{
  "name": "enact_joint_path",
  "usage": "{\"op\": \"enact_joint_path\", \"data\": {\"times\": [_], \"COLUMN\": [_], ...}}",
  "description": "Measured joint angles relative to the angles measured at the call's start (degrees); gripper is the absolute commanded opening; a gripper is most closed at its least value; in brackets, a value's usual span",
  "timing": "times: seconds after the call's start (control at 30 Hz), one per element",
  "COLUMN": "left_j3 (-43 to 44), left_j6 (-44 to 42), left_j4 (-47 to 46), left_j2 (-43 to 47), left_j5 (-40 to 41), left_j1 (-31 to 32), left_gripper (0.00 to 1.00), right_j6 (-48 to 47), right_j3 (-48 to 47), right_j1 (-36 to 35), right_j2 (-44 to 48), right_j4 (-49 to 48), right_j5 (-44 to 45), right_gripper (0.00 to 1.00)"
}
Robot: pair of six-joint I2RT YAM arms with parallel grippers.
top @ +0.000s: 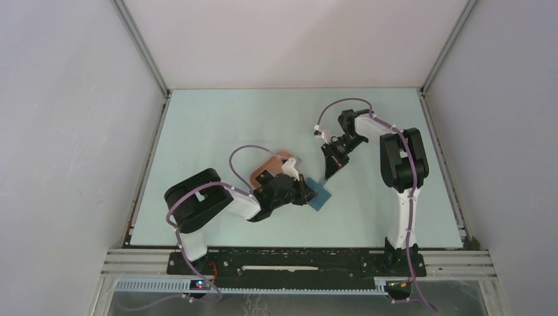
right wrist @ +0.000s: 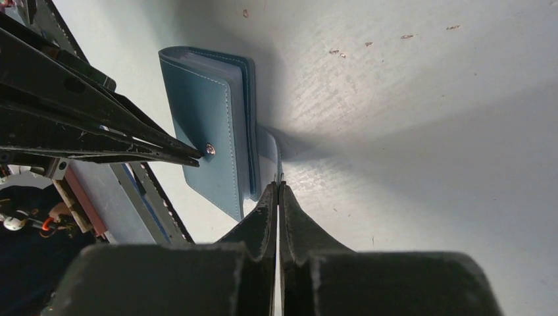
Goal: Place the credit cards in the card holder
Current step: Close the card holder at the center of the board.
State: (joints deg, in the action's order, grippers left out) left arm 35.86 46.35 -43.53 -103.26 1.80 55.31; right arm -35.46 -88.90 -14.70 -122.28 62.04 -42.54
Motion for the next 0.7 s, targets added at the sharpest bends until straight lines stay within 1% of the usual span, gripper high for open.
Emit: {"op": "enact_joint_path", "data": {"times": [0.2,0.4,0.6,0.7], "left_j3": [0.00,-0.11,-0.13,-0.04], "left_j6": [0.79,1.25,1.20,1.20], "left_j4": [1.36,6.99,10.25,10.71], "left_j2": [0.70,4.24,5.66,5.66], "left_j5": [-0.07,0.55,0.94,0.81], "left_j1": [-0.33,-1.84,-3.02,-3.10], "left_gripper": [0.09,0.13,0.13,0.10], "right_j6": [-1.18,-2.19,-2.25,-2.38], "right_j3": [0.07,0.90,1.29,1.44], "right_j1": [0.00,0.07,0.00,-0.07], "right_j2": [0.00,0.20,1.86,2.47], "right_j4": [0.11,0.04,0.07,0.07], "right_j5": [-0.09,-1.03,-1.49,-1.53], "right_gripper": [0.00,0.00,0.00,0.00]}}
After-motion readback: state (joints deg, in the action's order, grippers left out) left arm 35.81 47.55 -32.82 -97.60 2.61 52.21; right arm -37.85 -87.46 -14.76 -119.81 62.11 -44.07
